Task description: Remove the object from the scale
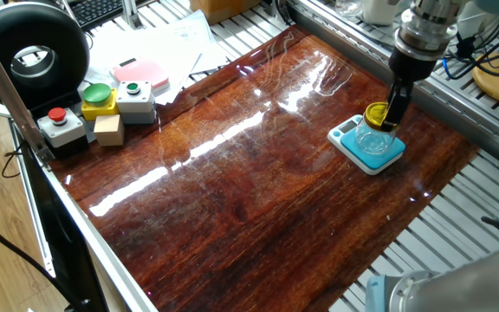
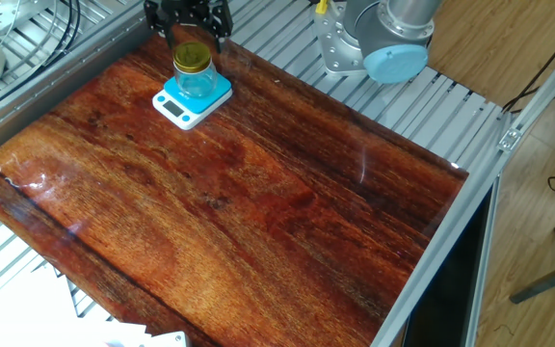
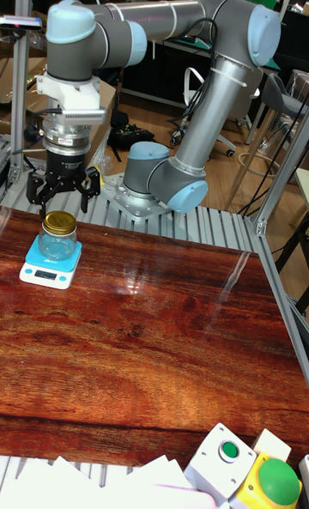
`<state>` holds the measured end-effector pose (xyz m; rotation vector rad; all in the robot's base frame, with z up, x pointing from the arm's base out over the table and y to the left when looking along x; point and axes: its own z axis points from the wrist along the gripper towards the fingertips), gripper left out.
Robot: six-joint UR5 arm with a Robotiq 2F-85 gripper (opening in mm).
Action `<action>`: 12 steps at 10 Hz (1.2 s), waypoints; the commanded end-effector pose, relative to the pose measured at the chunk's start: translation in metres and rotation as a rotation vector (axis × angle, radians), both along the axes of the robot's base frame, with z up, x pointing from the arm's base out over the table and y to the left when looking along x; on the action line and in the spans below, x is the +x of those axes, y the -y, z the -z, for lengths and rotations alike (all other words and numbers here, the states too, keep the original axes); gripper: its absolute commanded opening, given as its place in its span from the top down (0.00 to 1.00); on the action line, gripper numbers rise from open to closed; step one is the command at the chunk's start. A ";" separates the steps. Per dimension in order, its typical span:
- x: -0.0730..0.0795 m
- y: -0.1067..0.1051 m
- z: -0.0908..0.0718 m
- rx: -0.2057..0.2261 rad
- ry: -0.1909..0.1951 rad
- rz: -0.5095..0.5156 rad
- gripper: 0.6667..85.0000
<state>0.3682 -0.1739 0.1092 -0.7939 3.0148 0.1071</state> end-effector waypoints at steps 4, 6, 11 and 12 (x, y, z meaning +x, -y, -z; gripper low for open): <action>0.012 0.003 0.008 -0.010 0.034 -0.024 0.00; 0.014 0.003 0.011 -0.012 0.038 -0.027 0.00; 0.015 0.004 0.014 -0.016 0.037 -0.027 0.03; 0.015 0.005 0.014 -0.021 0.036 -0.025 0.04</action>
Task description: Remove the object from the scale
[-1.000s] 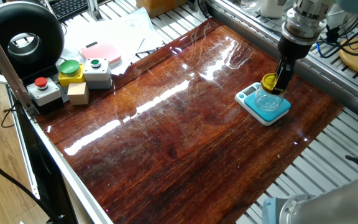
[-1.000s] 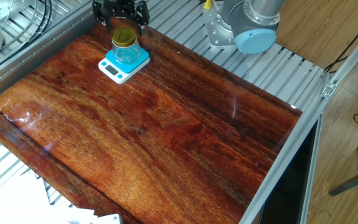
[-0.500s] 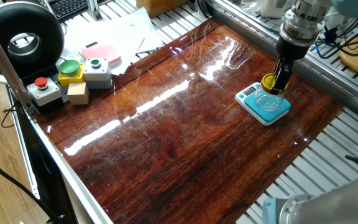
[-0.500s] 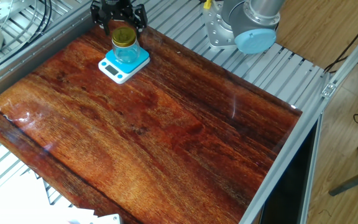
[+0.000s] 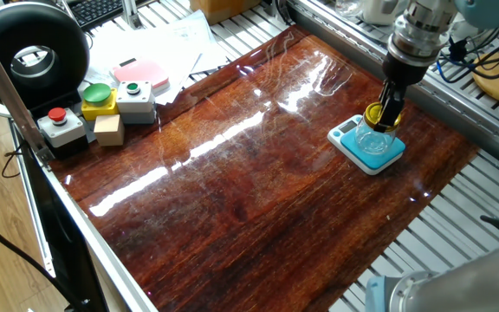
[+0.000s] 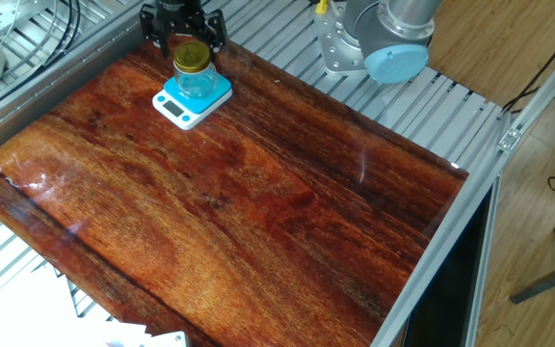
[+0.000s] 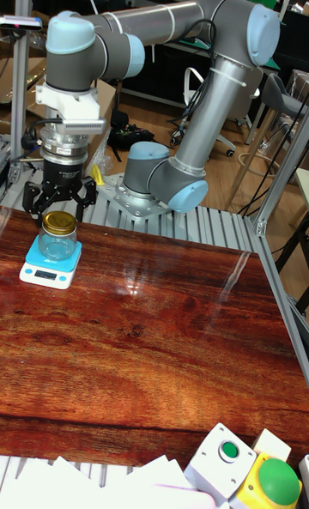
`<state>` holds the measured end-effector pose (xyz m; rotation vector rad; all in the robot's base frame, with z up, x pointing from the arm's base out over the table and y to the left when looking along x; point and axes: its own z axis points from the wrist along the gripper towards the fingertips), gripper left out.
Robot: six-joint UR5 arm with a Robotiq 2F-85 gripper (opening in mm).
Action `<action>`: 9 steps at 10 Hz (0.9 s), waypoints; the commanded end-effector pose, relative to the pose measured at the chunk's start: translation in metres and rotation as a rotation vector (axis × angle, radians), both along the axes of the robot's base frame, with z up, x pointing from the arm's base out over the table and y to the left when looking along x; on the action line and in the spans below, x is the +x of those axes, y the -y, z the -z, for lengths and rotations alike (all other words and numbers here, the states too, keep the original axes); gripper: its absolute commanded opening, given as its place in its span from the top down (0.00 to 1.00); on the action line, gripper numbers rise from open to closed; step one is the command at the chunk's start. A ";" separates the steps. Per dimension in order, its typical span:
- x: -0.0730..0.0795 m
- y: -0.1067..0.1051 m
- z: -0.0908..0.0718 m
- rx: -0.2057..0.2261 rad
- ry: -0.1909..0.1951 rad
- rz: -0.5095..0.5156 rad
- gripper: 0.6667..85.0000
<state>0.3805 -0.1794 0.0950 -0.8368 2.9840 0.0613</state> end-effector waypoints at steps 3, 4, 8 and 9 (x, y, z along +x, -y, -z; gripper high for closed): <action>0.002 0.000 0.000 0.004 0.005 0.013 0.09; 0.001 0.000 0.000 0.004 0.003 0.016 0.14; 0.002 0.003 -0.002 -0.007 0.005 0.044 0.27; 0.004 0.003 -0.005 -0.012 0.005 0.060 0.34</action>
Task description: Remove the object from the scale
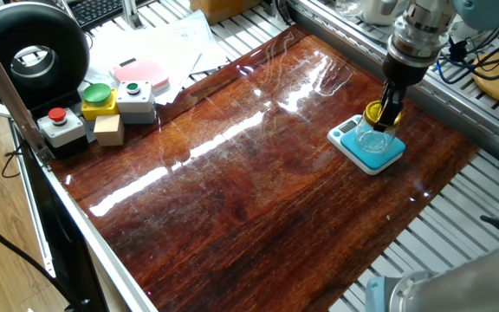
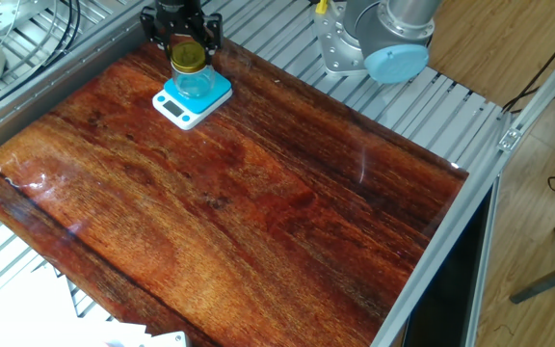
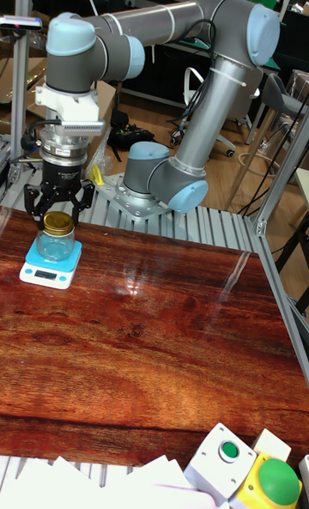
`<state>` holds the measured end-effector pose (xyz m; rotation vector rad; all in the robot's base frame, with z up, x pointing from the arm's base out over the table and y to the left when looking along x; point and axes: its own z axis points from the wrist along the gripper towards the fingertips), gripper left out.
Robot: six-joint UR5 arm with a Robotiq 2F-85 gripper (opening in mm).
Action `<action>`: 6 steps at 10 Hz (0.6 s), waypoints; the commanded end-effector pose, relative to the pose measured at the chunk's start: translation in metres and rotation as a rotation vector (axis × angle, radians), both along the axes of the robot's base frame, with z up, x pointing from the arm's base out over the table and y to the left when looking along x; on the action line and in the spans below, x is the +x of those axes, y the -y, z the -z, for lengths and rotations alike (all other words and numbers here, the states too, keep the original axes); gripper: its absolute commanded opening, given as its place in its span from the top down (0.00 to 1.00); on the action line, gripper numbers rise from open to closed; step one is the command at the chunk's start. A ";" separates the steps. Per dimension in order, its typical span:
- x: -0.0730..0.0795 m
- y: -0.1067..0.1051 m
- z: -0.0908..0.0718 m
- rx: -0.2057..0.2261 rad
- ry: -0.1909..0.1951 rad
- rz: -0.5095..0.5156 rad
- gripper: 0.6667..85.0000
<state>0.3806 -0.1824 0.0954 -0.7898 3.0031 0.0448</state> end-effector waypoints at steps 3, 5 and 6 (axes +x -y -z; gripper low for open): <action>0.013 -0.001 -0.009 -0.006 0.023 0.086 0.60; 0.017 -0.003 -0.029 -0.024 0.009 0.111 0.70; 0.019 -0.009 -0.040 -0.024 0.000 0.120 0.72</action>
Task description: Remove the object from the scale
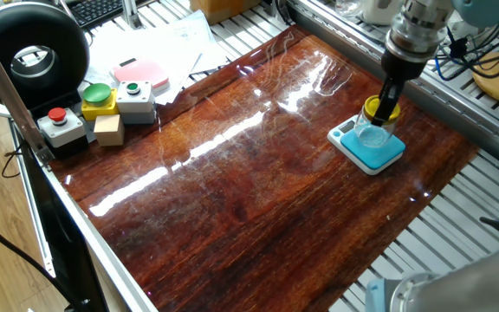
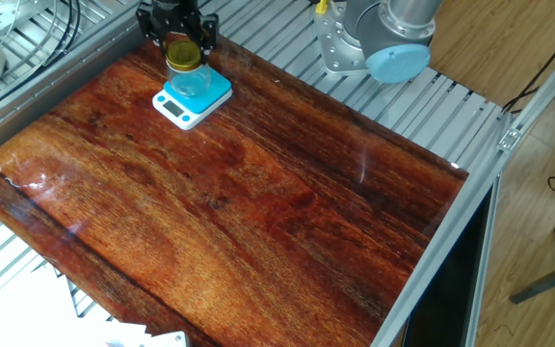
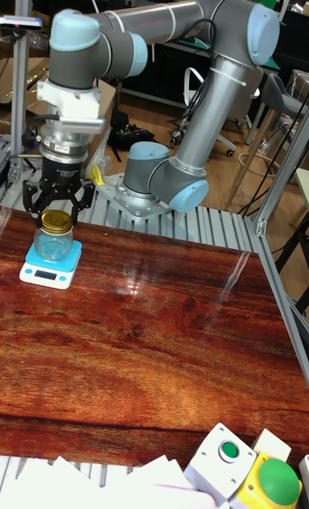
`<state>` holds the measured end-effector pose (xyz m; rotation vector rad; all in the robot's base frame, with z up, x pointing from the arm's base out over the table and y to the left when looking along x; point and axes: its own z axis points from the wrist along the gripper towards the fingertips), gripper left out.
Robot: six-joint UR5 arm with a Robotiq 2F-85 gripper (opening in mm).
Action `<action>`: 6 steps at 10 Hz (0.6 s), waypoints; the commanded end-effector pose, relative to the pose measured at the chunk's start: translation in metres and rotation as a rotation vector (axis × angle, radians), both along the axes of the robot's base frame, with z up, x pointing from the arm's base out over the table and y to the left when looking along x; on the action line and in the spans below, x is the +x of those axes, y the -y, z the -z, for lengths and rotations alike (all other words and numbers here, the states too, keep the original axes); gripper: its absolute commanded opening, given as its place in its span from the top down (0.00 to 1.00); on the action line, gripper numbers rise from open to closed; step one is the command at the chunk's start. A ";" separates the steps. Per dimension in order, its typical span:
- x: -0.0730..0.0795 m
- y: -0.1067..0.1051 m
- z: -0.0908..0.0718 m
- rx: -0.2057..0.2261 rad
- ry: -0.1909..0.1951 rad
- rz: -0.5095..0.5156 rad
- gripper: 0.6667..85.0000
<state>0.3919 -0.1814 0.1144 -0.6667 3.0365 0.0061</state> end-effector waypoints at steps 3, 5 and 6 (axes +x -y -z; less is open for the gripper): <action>0.001 -0.040 -0.044 0.007 -0.026 0.097 0.74; 0.002 -0.043 -0.047 -0.007 -0.018 0.163 0.79; 0.005 -0.042 -0.047 -0.011 -0.006 0.195 0.81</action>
